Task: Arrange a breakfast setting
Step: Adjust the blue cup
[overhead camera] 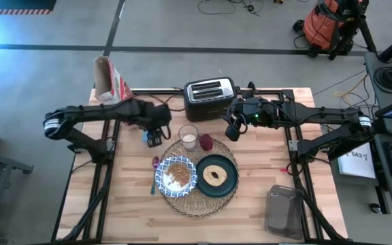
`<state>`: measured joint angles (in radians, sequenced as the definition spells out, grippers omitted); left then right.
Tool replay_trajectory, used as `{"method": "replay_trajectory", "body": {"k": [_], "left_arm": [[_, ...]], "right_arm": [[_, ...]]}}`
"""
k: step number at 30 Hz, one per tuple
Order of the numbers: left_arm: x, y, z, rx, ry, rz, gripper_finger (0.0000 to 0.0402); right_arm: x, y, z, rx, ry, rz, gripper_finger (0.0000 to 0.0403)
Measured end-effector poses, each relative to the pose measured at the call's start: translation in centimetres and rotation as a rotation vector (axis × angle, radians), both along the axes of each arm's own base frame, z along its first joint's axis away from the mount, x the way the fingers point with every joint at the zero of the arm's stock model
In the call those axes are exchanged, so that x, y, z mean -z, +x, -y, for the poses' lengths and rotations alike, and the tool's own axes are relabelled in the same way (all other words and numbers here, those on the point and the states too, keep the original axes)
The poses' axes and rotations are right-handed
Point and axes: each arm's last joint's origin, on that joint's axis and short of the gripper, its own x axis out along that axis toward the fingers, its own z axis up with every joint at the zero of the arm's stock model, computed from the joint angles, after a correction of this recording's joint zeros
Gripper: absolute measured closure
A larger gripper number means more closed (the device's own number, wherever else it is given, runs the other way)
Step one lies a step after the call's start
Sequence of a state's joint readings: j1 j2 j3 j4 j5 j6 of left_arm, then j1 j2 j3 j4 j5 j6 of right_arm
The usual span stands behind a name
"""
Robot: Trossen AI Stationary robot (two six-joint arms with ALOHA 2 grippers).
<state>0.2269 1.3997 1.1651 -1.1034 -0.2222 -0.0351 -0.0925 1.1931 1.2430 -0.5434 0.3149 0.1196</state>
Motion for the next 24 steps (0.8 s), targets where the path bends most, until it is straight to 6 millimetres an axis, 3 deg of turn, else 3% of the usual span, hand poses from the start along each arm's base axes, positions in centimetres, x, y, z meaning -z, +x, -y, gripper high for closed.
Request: {"method": "replay_trajectory", "body": {"k": [9,15,24], "left_arm": [[0.8,1.7,-4.6,0.284,-0.119,-0.227,0.0211],[1.6,1.5,-7.8,0.288,-0.159,-0.264,0.0207],[3.1,1.5,-10.7,0.315,-0.239,-0.265,0.0207]], "right_arm": [[0.0,0.0,0.0,0.0,0.0,0.001,0.0262],[0.0,0.0,0.0,0.0,0.0,0.001,0.0262],[0.0,0.0,0.0,0.0,0.0,0.001,0.0262]]}}
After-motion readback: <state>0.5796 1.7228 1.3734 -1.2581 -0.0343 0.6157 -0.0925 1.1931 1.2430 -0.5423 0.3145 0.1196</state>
